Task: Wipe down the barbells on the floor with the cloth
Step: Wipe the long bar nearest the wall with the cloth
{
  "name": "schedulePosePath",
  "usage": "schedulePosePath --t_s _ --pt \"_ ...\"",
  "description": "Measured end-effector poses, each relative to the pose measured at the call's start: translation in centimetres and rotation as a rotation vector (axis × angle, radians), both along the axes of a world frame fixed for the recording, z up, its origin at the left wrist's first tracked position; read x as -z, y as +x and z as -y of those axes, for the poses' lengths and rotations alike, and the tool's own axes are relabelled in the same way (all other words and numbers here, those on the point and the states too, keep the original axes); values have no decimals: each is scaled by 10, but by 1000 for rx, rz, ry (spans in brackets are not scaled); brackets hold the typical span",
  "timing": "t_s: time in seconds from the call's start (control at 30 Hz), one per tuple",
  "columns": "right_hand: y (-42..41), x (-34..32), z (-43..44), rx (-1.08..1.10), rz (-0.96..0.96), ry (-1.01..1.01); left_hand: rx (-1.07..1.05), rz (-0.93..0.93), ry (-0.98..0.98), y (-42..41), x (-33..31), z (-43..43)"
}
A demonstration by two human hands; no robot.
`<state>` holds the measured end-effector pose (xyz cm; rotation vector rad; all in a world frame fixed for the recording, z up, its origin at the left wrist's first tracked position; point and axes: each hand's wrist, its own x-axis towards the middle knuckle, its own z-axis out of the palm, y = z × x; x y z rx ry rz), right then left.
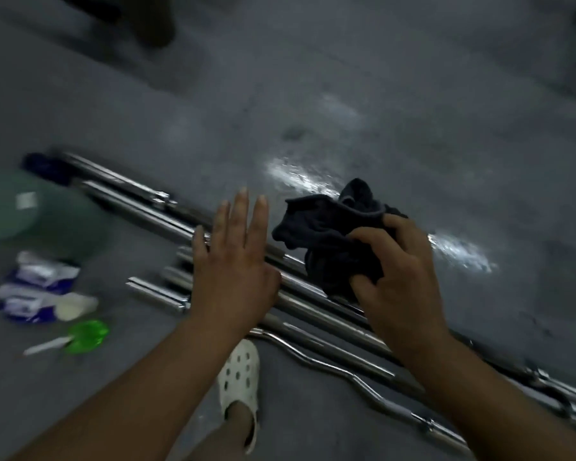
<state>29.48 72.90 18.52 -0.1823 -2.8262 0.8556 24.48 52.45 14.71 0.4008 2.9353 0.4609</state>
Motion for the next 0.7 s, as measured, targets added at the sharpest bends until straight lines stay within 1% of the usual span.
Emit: schedulePosePath --t_s 0.13,0.23,0.4,0.53,0.7 --pt "-48 -61 90 -132 -49 -75 -124 -55 -5 -3 -67 92" --pt "-69 -89 144 -226 -101 -149 -234 -63 -33 8 -96 149" --pt "-76 -120 217 -367 -104 -235 -447 -65 -114 56 -123 225" --pt "-64 -138 267 -460 -55 -274 -601 -5 -169 112 -143 267" --pt "-45 -139 318 -534 -22 -274 -739 63 -179 154 -143 310"
